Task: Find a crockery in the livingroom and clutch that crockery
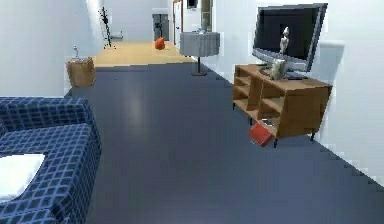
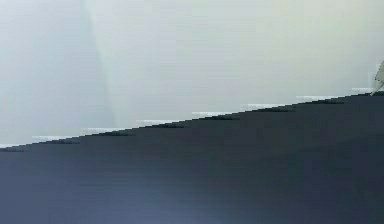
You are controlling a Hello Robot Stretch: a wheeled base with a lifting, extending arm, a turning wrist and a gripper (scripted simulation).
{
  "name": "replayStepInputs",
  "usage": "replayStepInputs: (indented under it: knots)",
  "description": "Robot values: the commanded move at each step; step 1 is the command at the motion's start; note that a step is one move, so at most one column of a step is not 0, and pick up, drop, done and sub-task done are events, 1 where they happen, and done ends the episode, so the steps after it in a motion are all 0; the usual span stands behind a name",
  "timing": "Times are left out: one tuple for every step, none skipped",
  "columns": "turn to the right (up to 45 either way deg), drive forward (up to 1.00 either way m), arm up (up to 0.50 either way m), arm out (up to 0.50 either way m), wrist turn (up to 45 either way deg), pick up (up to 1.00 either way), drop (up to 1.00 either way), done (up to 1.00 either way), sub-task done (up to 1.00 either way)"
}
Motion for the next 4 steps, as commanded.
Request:
replayStepInputs:
  knots:
    - [0.0, 1.00, 0.00, 0.00, 0.0, 0.00, 0.00, 0.00, 0.00]
    - [0.0, 1.00, 0.00, 0.00, 0.0, 0.00, 0.00, 0.00, 0.00]
    - [0.0, 1.00, 0.00, 0.00, 0.0, 0.00, 0.00, 0.00, 0.00]
    - [-3.0, 0.00, 0.00, 0.00, 0.0, 0.00, 0.00, 0.00, 0.00]
